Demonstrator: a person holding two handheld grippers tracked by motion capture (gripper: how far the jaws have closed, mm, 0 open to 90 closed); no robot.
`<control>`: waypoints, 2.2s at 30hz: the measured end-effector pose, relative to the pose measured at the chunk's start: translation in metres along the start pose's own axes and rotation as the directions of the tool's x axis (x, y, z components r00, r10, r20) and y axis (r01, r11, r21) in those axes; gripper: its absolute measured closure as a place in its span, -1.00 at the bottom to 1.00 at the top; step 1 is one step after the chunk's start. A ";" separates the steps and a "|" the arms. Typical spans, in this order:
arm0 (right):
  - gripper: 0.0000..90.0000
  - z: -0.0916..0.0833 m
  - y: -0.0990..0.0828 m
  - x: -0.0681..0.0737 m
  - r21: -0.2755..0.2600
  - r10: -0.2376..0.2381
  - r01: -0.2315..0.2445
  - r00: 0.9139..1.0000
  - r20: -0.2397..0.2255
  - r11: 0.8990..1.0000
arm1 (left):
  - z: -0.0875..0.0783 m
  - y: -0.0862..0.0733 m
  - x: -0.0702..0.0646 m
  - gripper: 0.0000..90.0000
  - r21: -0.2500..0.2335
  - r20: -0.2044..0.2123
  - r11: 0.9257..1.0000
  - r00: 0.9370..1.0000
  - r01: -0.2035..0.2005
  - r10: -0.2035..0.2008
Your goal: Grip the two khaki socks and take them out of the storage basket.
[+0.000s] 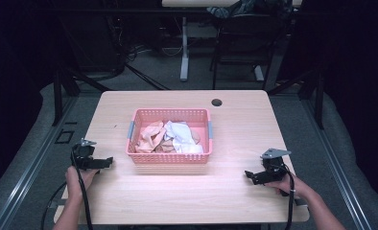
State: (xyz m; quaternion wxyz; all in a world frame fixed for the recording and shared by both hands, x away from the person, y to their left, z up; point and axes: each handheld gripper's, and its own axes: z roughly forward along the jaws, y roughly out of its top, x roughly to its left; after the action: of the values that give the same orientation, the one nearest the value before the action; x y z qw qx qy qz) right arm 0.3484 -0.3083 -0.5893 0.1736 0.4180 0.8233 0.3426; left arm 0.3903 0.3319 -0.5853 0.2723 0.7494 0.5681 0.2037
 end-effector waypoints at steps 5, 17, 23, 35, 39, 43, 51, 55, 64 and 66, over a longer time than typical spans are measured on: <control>-1.00 0.000 0.000 0.000 0.000 0.000 0.000 1.000 0.000 1.000 | 0.000 0.000 0.000 -1.00 -0.001 0.000 1.000 1.000 0.000 0.000; -1.00 0.000 0.000 0.001 0.000 0.006 -0.006 1.000 0.001 1.000 | -0.001 0.001 -0.001 -1.00 0.020 0.006 1.000 1.000 -0.001 0.001; -1.00 -0.001 0.000 0.001 0.000 0.005 -0.005 1.000 0.002 1.000 | -0.004 0.003 0.001 -1.00 0.018 -0.011 1.000 1.000 -0.007 0.007; -1.00 -0.001 0.000 0.001 0.001 0.005 -0.005 1.000 0.000 1.000 | -0.041 0.029 -0.004 -1.00 -0.097 0.079 0.995 0.997 -0.008 0.016; -1.00 -0.001 0.000 0.000 0.004 0.003 -0.003 1.000 -0.001 1.000 | -0.051 0.041 -0.009 -1.00 -0.116 0.126 0.993 0.992 -0.010 0.025; -1.00 -0.001 0.000 0.001 0.001 0.005 -0.005 1.000 0.000 1.000 | -0.058 0.051 -0.017 -1.00 -0.126 0.150 0.991 0.987 -0.039 0.058; -1.00 -0.001 0.000 0.001 0.002 0.006 -0.006 1.000 0.001 1.000 | -0.072 0.090 -0.041 -0.93 -0.135 0.185 0.988 0.978 -0.074 0.099; -1.00 -0.001 0.000 0.001 0.003 0.005 -0.005 1.000 0.001 1.000 | -0.072 0.104 -0.055 -0.89 -0.146 0.211 0.984 0.969 -0.097 0.127; -1.00 -0.001 -0.001 0.001 0.000 0.009 -0.009 1.000 0.001 1.000 | -0.049 0.137 -0.096 -0.61 -0.091 0.231 0.986 0.960 -0.140 0.158; -1.00 -0.001 -0.001 0.001 0.000 0.010 -0.010 1.000 0.009 1.000 | -0.042 0.139 -0.104 -0.60 -0.070 0.238 0.985 0.956 -0.157 0.170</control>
State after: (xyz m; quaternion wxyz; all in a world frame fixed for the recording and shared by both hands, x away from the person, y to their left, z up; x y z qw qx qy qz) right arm 0.3467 -0.3079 -0.5892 0.1753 0.4237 0.8204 0.3416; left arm 0.4397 0.2106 -0.4639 0.3410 0.8060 0.4611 0.1464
